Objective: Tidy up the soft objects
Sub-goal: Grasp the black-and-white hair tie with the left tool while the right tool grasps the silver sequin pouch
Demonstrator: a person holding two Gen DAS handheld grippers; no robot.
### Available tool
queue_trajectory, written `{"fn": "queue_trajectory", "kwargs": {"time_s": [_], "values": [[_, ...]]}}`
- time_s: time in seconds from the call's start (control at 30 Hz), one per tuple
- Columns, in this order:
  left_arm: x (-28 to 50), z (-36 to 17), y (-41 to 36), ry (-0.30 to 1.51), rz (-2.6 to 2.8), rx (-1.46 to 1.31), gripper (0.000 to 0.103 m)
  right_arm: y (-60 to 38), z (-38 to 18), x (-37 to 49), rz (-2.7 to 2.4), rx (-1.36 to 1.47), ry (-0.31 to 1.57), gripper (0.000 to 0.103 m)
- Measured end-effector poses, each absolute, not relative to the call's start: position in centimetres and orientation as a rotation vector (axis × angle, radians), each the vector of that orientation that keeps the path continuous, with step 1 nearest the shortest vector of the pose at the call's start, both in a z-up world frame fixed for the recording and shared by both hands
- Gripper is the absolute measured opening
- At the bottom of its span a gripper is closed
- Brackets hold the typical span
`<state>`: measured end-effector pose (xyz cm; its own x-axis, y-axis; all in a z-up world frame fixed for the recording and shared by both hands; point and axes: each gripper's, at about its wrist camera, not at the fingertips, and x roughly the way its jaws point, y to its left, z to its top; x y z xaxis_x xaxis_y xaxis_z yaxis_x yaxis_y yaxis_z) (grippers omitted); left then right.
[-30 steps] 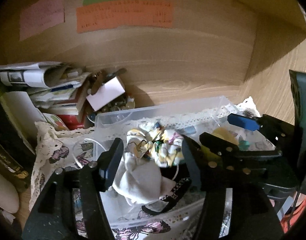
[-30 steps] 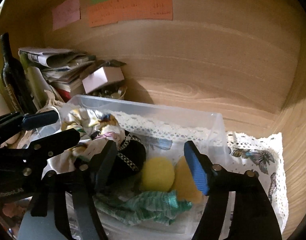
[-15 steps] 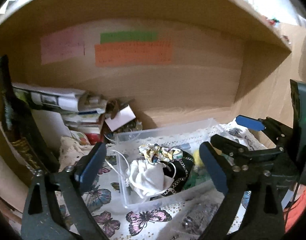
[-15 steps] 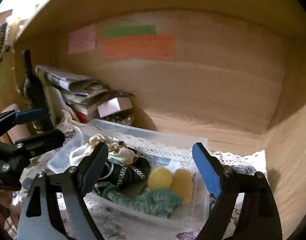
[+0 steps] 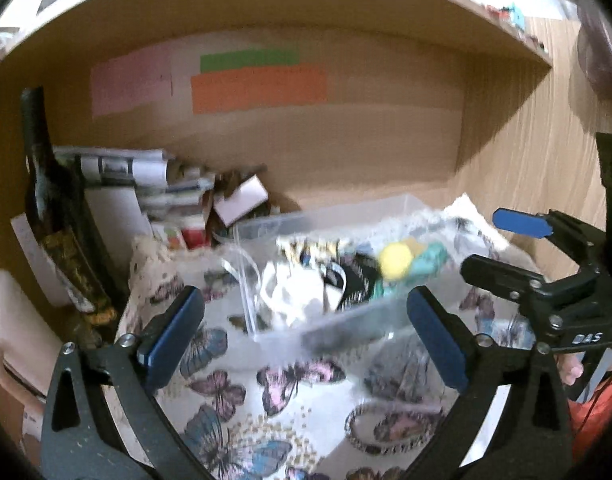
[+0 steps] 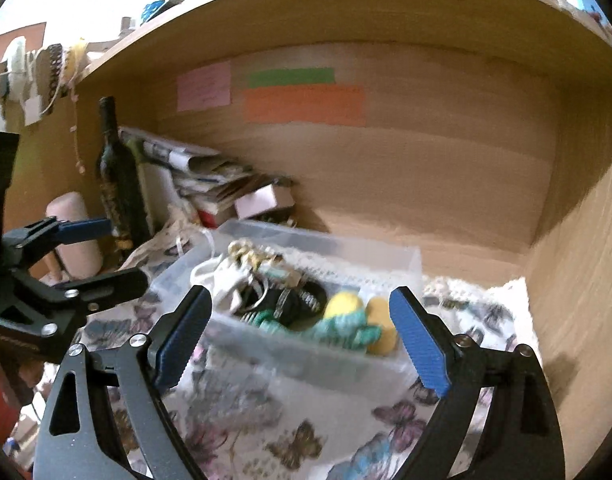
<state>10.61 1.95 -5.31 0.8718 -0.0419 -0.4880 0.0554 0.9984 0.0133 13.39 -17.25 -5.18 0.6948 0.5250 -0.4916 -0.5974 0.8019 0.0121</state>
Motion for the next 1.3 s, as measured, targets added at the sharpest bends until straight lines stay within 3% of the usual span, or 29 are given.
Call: {"fn": "queue_trajectory", "kwargs": {"time_s": [0.67, 0.73, 0.8, 0.83, 0.9, 1.0, 1.1, 1.2, 1.3], "values": [[10.2, -12.4, 3.0, 0.719, -0.103, -0.057, 0.103, -15.1, -13.6, 13.7, 0.745, -0.169, 0.828, 0.090], [10.2, -13.0, 2.7, 0.742, -0.116, -0.054, 0.103, -15.1, -14.0, 14.0, 0.767, -0.160, 0.851, 0.082], [10.3, -13.5, 2.7, 0.761, -0.123, -0.053, 0.103, -15.1, -14.3, 14.3, 0.793, -0.153, 0.872, 0.062], [10.2, -13.7, 2.6, 0.770, -0.125, -0.053, 0.103, -15.0, -14.2, 14.1, 0.792, -0.161, 0.864, 0.058], [10.1, -14.2, 2.5, 0.785, -0.133, -0.055, 0.103, -14.9, -14.2, 13.7, 0.804, -0.175, 0.850, 0.034], [9.9, -14.7, 2.3, 0.801, -0.145, -0.061, 0.103, -14.8, -14.0, 13.1, 0.821, -0.179, 0.831, 0.021], [9.7, -15.0, 1.9, 0.806, -0.151, -0.062, 0.098, -15.1, -13.4, 12.8, 0.794, -0.176, 0.797, 0.017], [9.7, -15.2, 1.4, 0.822, -0.165, -0.035, 0.077, -15.7, -12.9, 12.6, 0.765, -0.164, 0.766, 0.014], [9.7, -15.3, 1.0, 0.821, -0.170, -0.018, 0.065, -16.3, -12.3, 12.1, 0.735, -0.165, 0.729, 0.013]]}}
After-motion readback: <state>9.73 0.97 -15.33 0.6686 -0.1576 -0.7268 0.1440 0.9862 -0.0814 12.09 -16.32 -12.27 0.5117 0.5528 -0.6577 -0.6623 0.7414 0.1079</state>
